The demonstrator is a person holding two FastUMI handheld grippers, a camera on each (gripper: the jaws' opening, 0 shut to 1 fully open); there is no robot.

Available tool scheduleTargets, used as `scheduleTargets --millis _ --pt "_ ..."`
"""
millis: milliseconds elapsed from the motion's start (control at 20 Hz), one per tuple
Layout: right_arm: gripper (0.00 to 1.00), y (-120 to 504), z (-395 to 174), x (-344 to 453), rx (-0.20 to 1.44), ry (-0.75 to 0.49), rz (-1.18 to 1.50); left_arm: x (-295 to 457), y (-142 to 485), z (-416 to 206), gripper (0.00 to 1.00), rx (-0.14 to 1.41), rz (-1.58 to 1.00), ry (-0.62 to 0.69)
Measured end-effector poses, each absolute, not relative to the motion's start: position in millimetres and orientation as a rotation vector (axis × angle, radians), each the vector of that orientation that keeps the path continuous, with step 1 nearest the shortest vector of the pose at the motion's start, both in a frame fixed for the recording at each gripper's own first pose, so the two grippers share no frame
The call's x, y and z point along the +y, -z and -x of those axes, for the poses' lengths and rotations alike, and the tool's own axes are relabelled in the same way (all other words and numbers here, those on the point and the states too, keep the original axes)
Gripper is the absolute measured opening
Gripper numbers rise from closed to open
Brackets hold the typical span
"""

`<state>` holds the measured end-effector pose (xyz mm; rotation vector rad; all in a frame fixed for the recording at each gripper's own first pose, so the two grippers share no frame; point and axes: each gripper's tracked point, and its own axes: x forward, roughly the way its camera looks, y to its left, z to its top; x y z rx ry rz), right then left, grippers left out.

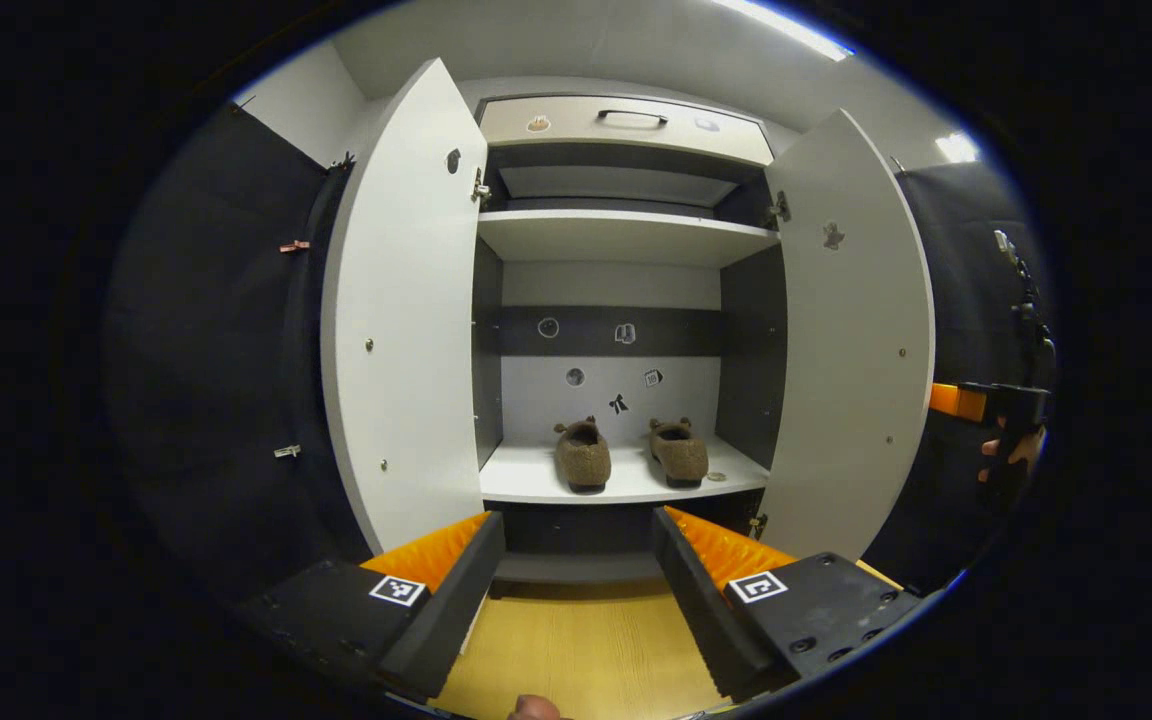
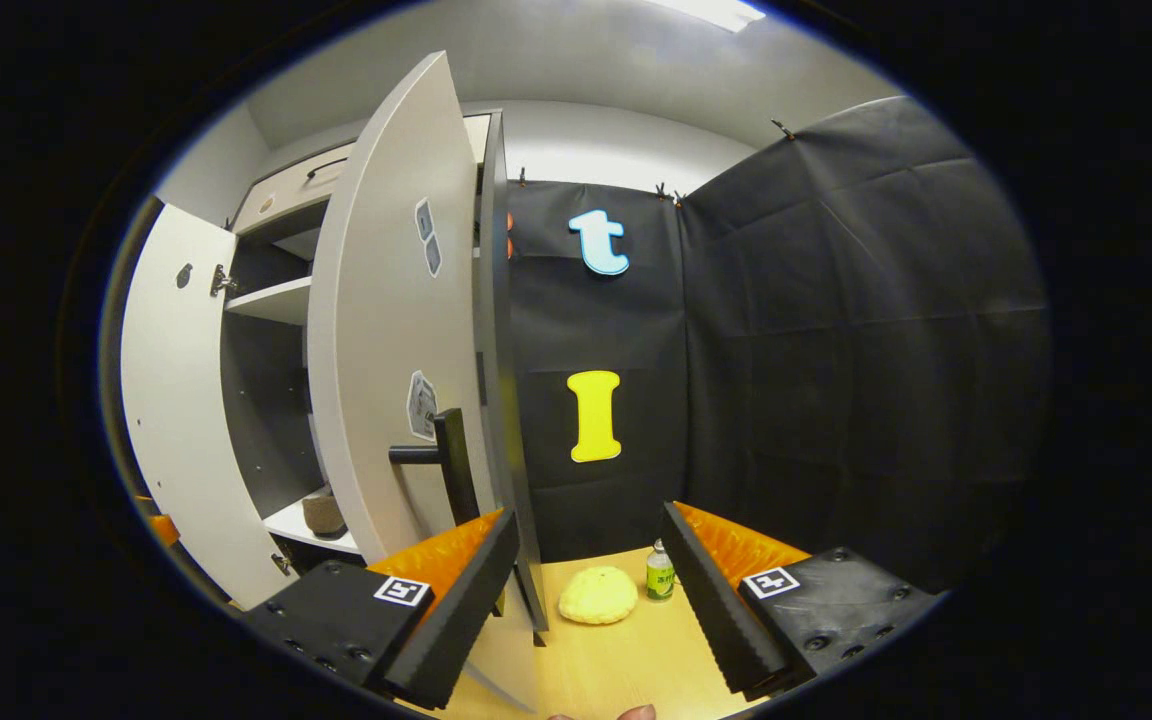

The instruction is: Grab one shoe with the right hand and put it into the shoe cabinet, grab the other shoe with the left hand and put it into the shoe cabinet; then close the right door with the right hand and the left door with the left hand.

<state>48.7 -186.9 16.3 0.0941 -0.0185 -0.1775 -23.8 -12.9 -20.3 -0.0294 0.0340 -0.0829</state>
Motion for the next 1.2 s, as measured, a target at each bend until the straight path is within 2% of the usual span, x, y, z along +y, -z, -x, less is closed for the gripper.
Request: scheduleTargets --millis 450,700,1200 --pt "0.98 -9 -66 -89 0.001 0.002 -0.134 8 18 30 0.94 0.027 0.056 0.065" --pt "0.98 -5 -93 -26 0.011 -0.116 -0.133 37 21 38 0.95 0.041 0.050 0.009" --pt "0.98 1 -135 12 0.005 -0.150 -0.109 96 17 55 0.95 0.055 0.083 -0.075"
